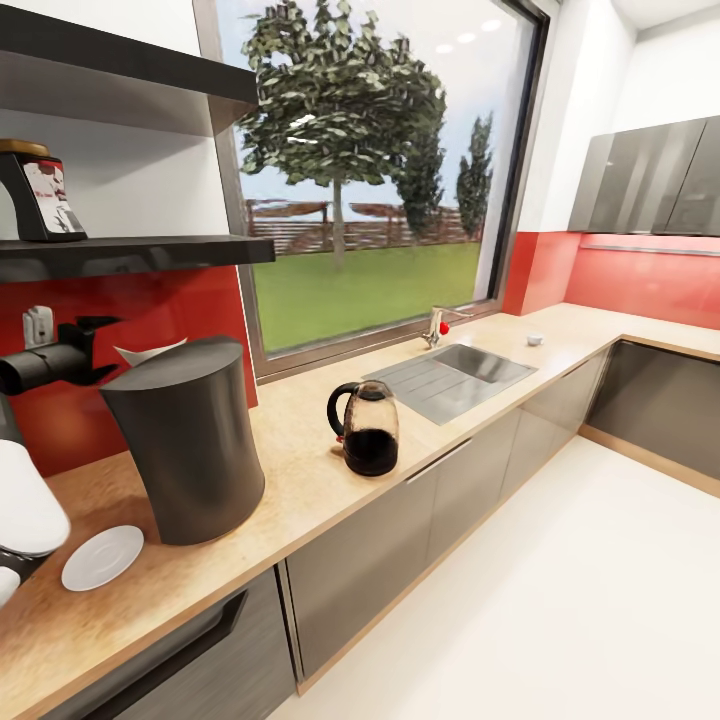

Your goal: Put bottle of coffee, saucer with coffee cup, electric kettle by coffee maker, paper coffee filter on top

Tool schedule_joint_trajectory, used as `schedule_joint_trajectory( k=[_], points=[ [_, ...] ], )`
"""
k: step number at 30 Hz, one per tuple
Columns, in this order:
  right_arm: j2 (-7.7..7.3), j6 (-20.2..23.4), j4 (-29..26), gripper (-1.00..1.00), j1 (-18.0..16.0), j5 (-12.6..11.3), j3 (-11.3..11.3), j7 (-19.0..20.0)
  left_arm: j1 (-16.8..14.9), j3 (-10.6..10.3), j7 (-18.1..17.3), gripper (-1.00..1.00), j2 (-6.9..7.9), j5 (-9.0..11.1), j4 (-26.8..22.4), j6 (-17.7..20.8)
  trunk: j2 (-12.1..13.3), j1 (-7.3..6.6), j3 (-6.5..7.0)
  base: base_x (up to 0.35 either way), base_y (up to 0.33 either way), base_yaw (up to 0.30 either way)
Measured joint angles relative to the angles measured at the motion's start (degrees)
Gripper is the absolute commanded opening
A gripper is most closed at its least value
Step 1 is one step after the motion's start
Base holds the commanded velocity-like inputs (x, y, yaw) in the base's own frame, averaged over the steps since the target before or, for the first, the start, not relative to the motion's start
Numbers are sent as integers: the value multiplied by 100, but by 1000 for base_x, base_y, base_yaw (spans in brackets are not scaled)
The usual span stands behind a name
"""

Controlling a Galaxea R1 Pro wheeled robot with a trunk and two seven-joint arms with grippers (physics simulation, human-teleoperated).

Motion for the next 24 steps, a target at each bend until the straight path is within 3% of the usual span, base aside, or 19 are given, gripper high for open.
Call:
schedule_joint_trajectory(
  k=[24],
  points=[
    [7, 0, 1, 100, 0, 0, 8, 2, 5, -21, -12, 100, 367, -6, 0, 2, 0, 0, 0, 0, 0, 0]
  ],
)
